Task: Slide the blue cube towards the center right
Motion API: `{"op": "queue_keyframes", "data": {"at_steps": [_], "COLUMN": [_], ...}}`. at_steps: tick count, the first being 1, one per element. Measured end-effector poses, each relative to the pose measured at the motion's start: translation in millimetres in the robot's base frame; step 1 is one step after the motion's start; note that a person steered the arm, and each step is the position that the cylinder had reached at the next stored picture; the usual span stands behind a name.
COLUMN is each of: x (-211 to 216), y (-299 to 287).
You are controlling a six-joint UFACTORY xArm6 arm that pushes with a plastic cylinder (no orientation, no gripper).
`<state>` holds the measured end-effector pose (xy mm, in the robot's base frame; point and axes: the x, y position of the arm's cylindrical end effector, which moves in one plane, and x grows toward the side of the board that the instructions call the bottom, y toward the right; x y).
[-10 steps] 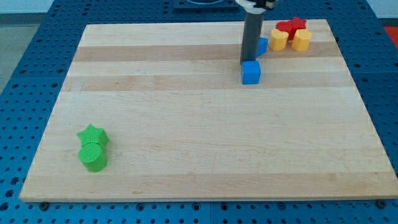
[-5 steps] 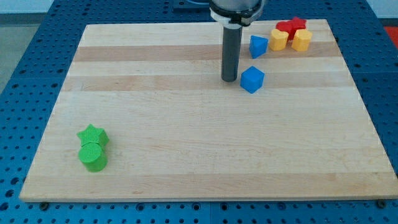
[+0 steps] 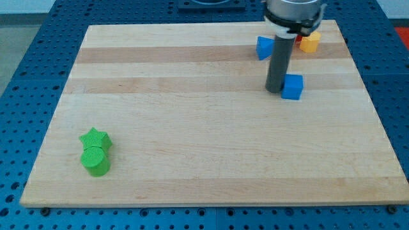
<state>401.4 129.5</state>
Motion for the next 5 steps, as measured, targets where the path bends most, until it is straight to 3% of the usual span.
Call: {"op": "queue_keyframes", "data": {"at_steps": [2, 3, 5], "x": [0.0, -6.6, -56.0], "y": [39.8, 23.5, -65.8]}}
